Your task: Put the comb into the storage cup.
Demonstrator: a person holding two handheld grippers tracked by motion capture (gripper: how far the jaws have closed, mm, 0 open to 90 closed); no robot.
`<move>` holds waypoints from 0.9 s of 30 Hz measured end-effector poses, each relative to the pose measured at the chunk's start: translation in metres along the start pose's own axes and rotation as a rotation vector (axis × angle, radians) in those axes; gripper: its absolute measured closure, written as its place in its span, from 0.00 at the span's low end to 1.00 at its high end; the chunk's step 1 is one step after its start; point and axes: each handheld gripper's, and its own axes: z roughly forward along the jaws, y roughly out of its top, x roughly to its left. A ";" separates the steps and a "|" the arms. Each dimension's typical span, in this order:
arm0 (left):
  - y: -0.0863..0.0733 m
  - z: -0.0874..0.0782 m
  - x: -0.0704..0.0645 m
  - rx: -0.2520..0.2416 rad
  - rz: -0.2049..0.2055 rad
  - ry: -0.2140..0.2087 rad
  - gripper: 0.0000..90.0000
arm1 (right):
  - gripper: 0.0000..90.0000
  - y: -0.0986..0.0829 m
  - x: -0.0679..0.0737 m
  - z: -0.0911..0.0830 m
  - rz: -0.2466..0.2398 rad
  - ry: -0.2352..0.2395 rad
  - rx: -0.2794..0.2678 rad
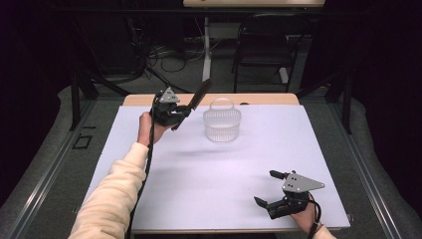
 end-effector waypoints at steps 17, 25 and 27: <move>0.002 0.004 0.000 -0.014 -0.040 0.036 0.80 | 0.00 0.000 -0.001 0.000 -0.003 -0.004 -0.003; 0.004 0.005 -0.001 -0.031 -0.049 0.053 0.80 | 0.00 0.000 -0.001 0.000 0.000 -0.002 0.001; 0.004 0.005 -0.001 -0.029 -0.049 0.055 0.80 | 0.00 0.000 -0.001 0.000 0.000 -0.002 0.000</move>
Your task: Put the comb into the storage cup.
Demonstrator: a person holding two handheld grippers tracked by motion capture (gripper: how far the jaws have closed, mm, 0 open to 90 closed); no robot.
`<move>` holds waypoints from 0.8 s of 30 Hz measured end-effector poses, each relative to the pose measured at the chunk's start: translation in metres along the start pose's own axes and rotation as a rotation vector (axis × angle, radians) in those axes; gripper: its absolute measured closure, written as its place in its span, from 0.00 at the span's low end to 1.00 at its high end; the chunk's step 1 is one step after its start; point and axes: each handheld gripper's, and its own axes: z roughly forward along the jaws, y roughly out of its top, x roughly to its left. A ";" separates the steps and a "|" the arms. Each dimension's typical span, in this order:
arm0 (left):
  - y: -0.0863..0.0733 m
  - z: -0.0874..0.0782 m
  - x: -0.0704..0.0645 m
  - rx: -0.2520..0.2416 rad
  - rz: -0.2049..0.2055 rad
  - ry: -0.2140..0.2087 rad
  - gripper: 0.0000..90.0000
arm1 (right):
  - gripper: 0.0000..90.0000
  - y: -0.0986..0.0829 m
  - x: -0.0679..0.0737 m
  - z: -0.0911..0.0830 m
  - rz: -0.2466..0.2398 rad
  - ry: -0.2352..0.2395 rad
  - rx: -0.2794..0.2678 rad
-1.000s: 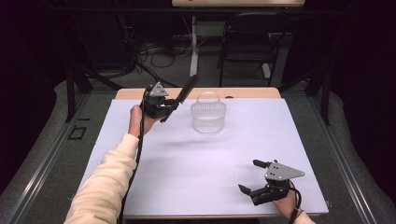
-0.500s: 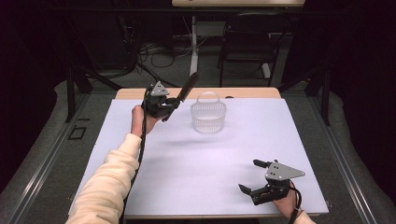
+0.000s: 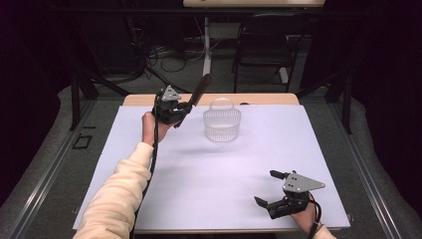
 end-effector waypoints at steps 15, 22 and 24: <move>0.011 -0.001 0.002 -0.012 -0.021 0.010 0.80 | 0.00 0.000 0.000 0.000 0.004 0.002 -0.001; 0.016 0.004 -0.001 -0.016 -0.022 0.009 0.80 | 0.00 0.000 0.000 0.000 0.003 0.003 0.000; 0.017 0.005 -0.001 -0.015 -0.023 0.011 0.80 | 0.00 0.000 0.000 0.000 0.004 0.003 0.000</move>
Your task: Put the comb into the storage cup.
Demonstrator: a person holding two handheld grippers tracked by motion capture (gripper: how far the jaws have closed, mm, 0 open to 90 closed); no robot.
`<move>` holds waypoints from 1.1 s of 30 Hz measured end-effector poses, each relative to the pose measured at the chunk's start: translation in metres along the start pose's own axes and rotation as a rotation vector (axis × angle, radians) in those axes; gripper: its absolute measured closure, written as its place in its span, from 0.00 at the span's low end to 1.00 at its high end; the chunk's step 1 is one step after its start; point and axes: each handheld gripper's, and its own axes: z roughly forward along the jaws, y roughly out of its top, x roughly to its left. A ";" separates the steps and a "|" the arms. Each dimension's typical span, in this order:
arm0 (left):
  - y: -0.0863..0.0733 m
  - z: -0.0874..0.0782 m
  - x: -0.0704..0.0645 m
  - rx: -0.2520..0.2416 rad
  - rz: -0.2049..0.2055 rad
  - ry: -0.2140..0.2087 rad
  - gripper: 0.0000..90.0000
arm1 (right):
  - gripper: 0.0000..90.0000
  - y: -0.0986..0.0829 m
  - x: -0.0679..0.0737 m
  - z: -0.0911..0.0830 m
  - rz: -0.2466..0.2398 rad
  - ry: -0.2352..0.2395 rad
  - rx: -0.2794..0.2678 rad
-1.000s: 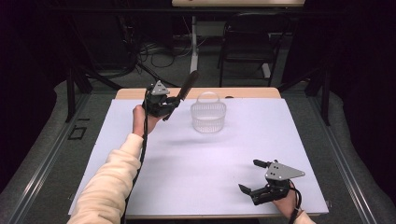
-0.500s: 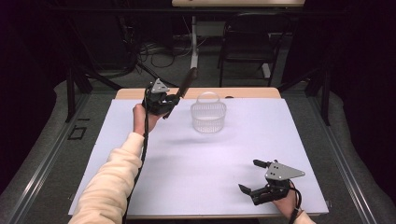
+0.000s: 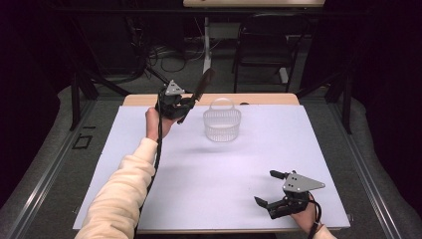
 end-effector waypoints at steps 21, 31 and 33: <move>0.007 0.007 0.000 -0.015 -0.035 0.004 0.80 | 0.00 0.000 0.000 0.000 -0.003 0.000 -0.001; 0.011 0.011 -0.001 -0.011 -0.035 0.002 0.80 | 0.00 0.000 0.000 0.000 0.000 0.000 0.003; 0.012 0.012 -0.002 -0.011 -0.036 0.001 0.80 | 0.00 0.000 0.000 0.000 -0.003 0.000 0.001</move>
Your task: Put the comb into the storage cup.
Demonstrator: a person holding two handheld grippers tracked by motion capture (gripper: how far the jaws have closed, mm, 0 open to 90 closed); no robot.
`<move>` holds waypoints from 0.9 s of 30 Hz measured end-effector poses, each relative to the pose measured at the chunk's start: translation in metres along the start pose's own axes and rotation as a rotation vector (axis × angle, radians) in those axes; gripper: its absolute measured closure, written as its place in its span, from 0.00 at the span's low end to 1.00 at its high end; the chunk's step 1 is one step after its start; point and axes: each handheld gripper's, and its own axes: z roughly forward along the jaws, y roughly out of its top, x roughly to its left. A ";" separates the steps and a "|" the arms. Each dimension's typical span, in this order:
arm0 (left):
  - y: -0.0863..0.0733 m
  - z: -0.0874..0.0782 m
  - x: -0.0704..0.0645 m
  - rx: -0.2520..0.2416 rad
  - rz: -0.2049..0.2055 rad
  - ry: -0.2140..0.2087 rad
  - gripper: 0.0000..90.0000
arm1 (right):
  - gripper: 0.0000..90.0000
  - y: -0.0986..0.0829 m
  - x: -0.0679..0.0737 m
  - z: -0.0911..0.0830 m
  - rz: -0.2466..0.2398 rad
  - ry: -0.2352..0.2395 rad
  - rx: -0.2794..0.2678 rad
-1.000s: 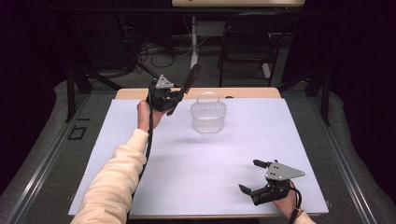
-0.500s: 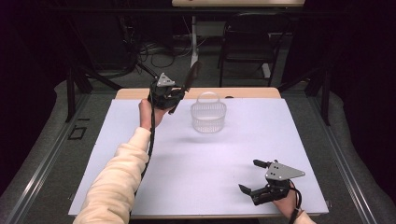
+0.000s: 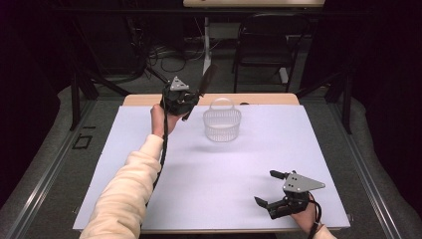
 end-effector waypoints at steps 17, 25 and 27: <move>0.010 0.003 -0.003 -0.006 0.004 0.003 0.80 | 0.00 0.000 0.000 0.000 0.002 0.001 0.000; 0.012 0.003 -0.004 -0.007 0.012 0.007 0.80 | 0.00 0.000 0.000 0.000 -0.001 0.000 -0.001; 0.012 0.004 -0.004 -0.009 0.009 0.005 0.80 | 0.00 0.000 0.000 0.000 0.000 0.001 -0.001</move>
